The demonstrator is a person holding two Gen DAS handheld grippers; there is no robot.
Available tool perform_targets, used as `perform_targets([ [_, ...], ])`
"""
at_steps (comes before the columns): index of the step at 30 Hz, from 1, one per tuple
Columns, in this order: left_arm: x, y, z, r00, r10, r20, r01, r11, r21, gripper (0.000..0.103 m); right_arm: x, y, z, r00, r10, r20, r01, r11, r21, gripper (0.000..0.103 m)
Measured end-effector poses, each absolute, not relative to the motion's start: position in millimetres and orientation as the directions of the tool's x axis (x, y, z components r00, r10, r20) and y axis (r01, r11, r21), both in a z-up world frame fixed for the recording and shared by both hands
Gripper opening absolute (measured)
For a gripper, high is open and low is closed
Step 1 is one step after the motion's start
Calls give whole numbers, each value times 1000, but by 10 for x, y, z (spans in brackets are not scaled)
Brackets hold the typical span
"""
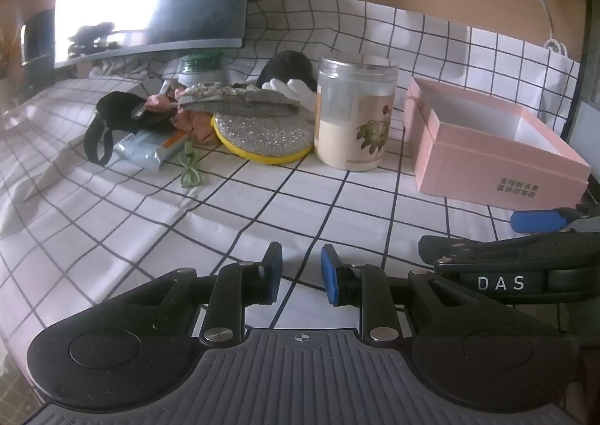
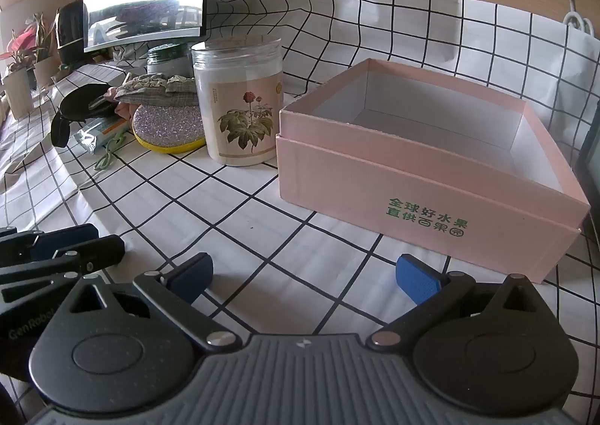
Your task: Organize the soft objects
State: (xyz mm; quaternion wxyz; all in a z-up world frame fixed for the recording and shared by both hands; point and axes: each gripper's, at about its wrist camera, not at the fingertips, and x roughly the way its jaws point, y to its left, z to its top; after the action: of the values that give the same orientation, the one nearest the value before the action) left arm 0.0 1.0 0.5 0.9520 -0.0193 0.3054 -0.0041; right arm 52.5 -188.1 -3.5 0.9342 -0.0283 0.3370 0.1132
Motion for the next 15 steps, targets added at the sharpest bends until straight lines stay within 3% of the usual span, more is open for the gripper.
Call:
perform_targets([
  [15,-1,6,3,814,-15,-580,-4,999,-32,26,524,-1882,-35,748,192,-636,-231,973,23,103],
])
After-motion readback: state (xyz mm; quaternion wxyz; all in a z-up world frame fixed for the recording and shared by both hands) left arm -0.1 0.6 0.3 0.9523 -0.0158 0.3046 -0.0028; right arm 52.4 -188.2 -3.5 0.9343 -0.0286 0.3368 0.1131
